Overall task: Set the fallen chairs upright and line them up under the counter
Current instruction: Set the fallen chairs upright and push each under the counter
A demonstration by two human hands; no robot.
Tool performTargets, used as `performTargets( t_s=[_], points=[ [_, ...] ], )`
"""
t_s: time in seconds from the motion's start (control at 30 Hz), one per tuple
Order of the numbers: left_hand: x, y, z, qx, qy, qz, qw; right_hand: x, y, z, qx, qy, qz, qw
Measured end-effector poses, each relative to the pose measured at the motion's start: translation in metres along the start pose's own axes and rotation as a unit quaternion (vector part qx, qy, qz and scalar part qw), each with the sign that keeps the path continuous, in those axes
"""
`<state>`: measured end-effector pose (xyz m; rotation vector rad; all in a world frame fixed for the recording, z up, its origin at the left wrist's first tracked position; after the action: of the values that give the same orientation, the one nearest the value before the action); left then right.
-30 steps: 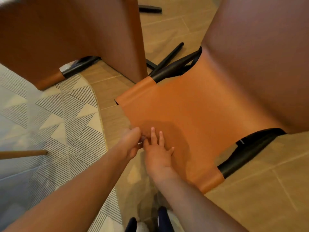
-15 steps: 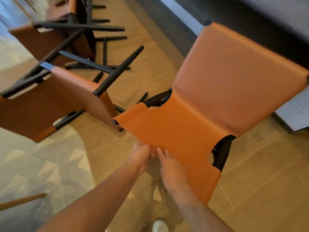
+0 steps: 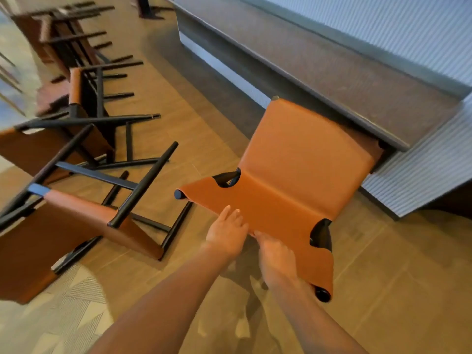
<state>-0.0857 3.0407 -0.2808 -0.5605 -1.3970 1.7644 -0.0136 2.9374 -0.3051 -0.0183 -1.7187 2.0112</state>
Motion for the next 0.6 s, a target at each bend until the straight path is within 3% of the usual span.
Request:
performTargets(
  t_s=[0.13,0.37,0.6],
  points=[
    [0.011,-0.005,-0.022,0.032,0.034,0.023,0.999,-0.018,-0.023,-0.012,0.011,0.042,0.012,0.999],
    [0.002,-0.049,-0.09,-0.04,0.088,0.05,0.994,-0.048,-0.061,-0.044,-0.075,0.145,0.016,0.986],
    [-0.003,-0.083,-0.149,0.018,0.131,0.068,0.989,-0.077,-0.097,-0.074,-0.102,0.178,-0.027,0.978]
  ],
)
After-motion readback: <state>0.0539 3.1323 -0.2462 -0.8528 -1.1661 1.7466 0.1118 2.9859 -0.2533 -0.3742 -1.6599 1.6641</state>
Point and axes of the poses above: each hand's wrist, its own z-axis away from the middle knuckle, its own y-axis out of the palm, x = y × z, the point moved 2 cm from there along -z, towards the middle knuckle, and after that the axes turned 13 degrees about -y, right-handed, at the moved point
